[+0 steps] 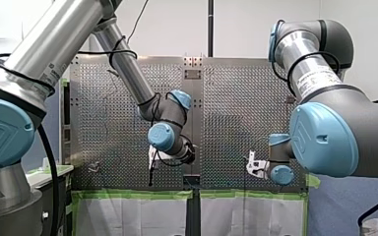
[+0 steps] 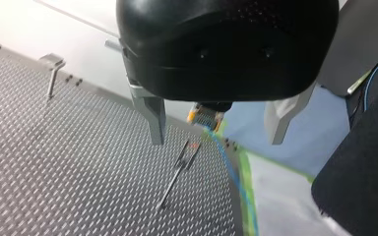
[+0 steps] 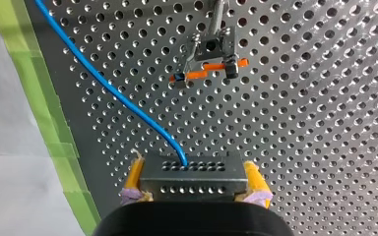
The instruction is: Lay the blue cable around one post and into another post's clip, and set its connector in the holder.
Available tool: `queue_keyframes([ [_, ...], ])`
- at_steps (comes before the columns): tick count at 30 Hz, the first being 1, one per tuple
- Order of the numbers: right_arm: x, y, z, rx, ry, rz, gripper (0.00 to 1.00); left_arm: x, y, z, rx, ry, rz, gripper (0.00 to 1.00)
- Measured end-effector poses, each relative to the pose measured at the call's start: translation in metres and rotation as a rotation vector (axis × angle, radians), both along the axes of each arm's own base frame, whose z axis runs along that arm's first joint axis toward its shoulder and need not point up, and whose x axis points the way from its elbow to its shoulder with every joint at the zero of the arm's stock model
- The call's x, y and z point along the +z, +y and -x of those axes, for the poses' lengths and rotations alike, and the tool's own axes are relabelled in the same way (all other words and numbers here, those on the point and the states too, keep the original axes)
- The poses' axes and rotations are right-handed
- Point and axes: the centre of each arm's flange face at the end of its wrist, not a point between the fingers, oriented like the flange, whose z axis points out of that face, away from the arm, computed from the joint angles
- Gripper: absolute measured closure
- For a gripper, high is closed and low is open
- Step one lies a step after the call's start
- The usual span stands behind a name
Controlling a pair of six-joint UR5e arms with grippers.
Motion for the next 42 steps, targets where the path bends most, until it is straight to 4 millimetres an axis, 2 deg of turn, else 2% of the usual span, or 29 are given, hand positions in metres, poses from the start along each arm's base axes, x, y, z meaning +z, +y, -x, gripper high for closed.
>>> queue_keyframes([
  [8, 0.000, 0.001, -0.002, 0.016, -0.004, -0.005, 0.75, -0.031, -0.019, 0.027, -0.059, 0.010, 0.024, 0.00],
  [15, 0.000, 0.002, -0.004, 0.024, -0.006, -0.003, 0.75, -0.056, -0.018, 0.025, -0.044, 0.009, 0.027, 0.00],
  [19, 0.000, 0.002, -0.005, 0.026, -0.008, -0.001, 0.75, -0.065, -0.012, 0.011, -0.021, 0.000, 0.038, 0.00],
  [23, 0.000, 0.002, -0.006, 0.027, -0.009, -0.001, 0.75, -0.064, -0.012, -0.005, -0.011, -0.020, 0.061, 0.00],
  [33, 0.000, 0.004, -0.010, 0.034, -0.007, -0.004, 0.75, -0.053, -0.015, -0.066, 0.050, -0.120, 0.158, 0.00],
  [42, 0.005, 0.004, -0.009, 0.027, 0.002, -0.012, 0.75, -0.075, -0.028, -0.089, 0.060, -0.114, 0.147, 0.00],
])
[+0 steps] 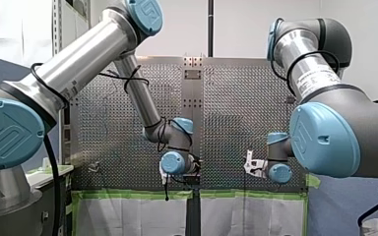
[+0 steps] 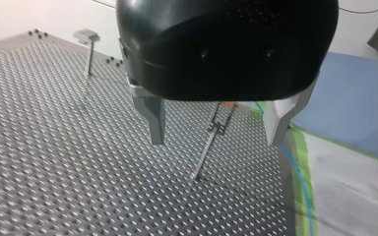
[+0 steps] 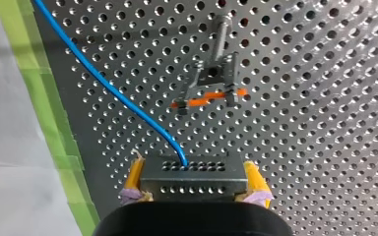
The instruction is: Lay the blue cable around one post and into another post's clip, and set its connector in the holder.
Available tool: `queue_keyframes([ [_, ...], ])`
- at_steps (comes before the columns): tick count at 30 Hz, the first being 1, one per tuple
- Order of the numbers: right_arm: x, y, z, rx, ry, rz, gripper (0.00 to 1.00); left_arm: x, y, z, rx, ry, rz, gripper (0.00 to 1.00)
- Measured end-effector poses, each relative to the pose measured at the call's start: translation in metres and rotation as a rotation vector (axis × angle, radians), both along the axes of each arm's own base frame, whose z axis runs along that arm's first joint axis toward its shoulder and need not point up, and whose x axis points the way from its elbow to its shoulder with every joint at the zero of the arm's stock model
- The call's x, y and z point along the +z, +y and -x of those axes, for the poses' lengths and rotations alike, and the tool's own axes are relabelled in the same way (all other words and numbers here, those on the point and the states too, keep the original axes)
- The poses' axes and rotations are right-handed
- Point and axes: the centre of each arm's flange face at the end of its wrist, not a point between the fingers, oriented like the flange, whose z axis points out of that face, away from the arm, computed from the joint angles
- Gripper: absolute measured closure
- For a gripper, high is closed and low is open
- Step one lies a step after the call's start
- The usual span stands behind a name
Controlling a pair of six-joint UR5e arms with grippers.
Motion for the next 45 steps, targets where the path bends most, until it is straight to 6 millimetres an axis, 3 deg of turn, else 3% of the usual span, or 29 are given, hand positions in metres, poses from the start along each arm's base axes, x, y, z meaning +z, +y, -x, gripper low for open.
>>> queue_keyframes([
  [19, 0.011, -0.003, 0.003, -0.016, 0.002, 0.002, 0.75, -0.067, -0.024, -0.042, 0.006, 0.078, -0.008, 0.00],
  [38, 0.012, -0.003, 0.000, -0.006, -0.009, 0.012, 0.75, -0.131, -0.029, -0.091, 0.045, 0.101, 0.025, 0.00],
  [45, 0.012, -0.003, -0.001, -0.002, -0.006, 0.013, 0.75, -0.129, -0.037, -0.116, 0.056, 0.074, 0.052, 0.00],
])
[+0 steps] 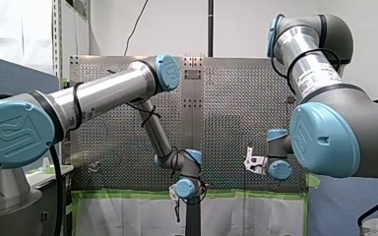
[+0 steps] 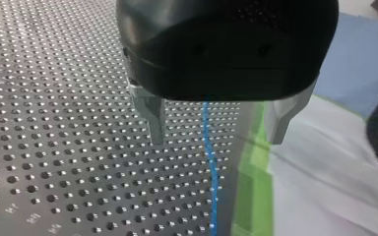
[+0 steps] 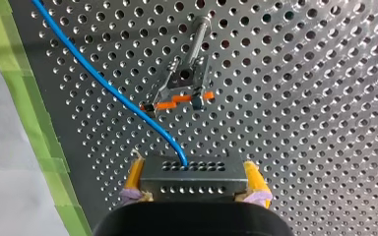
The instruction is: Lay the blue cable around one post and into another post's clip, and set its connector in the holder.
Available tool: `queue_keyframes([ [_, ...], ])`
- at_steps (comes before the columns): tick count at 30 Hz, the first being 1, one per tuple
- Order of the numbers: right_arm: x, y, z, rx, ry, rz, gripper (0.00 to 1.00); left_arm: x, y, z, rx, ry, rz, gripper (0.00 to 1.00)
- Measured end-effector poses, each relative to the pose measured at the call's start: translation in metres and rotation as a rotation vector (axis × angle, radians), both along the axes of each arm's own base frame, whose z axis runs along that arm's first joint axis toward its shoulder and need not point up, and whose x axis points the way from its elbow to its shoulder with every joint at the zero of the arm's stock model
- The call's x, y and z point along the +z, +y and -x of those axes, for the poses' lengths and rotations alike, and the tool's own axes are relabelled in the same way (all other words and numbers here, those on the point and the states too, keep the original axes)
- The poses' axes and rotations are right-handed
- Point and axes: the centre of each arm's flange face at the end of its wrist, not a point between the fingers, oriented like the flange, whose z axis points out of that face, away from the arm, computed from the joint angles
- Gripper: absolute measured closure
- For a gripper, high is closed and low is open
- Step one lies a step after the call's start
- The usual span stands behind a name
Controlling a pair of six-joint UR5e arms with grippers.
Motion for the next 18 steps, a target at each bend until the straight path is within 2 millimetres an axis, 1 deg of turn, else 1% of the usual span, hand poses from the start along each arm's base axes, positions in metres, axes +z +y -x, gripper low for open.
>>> queue_keyframes([
  [7, 0.000, 0.000, -0.001, 0.001, 0.001, -0.001, 0.75, 0.009, 0.001, -0.021, 0.026, -0.015, 0.011, 0.00],
  [11, 0.000, 0.000, -0.001, 0.001, 0.001, 0.001, 0.75, 0.010, 0.003, -0.025, 0.031, -0.012, 0.009, 0.00],
  [14, 0.000, 0.000, -0.001, 0.001, 0.000, 0.002, 0.75, 0.003, 0.006, -0.026, 0.030, 0.000, 0.002, 0.00],
  [18, 0.001, -0.001, -0.001, 0.002, 0.000, 0.004, 0.75, -0.013, 0.008, -0.029, 0.032, 0.029, -0.019, 0.00],
])
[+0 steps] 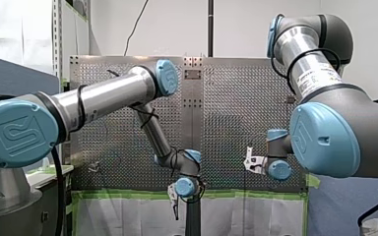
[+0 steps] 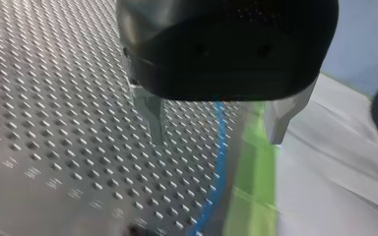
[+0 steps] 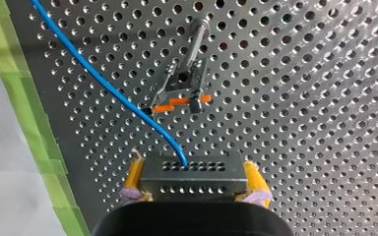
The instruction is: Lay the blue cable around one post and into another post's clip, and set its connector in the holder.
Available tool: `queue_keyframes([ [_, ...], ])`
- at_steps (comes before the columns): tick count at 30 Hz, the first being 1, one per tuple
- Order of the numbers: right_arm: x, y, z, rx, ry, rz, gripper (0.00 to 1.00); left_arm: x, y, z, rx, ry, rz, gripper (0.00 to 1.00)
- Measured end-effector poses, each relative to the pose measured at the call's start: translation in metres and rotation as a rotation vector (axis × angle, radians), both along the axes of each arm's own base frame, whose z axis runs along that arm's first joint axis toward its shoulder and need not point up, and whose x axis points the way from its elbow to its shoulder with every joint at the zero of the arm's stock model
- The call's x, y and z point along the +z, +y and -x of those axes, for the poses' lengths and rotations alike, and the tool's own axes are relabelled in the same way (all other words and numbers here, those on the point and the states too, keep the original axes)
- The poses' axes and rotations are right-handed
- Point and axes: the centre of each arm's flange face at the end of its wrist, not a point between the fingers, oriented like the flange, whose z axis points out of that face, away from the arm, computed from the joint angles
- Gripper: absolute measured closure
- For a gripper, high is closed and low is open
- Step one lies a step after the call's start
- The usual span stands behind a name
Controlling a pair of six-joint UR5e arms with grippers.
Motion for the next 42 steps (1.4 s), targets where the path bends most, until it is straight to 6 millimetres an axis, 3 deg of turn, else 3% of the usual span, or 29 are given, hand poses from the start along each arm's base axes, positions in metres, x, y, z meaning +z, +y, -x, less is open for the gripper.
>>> queue_keyframes([
  [7, 0.000, 0.000, 0.000, 0.000, 0.000, 0.001, 0.75, -0.023, 0.004, -0.006, 0.012, 0.025, -0.009, 0.00],
  [16, 0.001, -0.001, 0.000, 0.001, 0.000, -0.001, 0.75, -0.015, 0.001, -0.028, 0.020, 0.010, 0.047, 0.00],
  [34, 0.001, -0.001, 0.000, 0.001, 0.004, 0.001, 0.75, -0.020, 0.004, -0.044, 0.060, -0.017, 0.022, 0.00],
  [42, 0.001, -0.001, 0.000, 0.002, 0.004, 0.000, 0.75, -0.013, -0.002, -0.055, 0.049, -0.036, 0.038, 0.00],
])
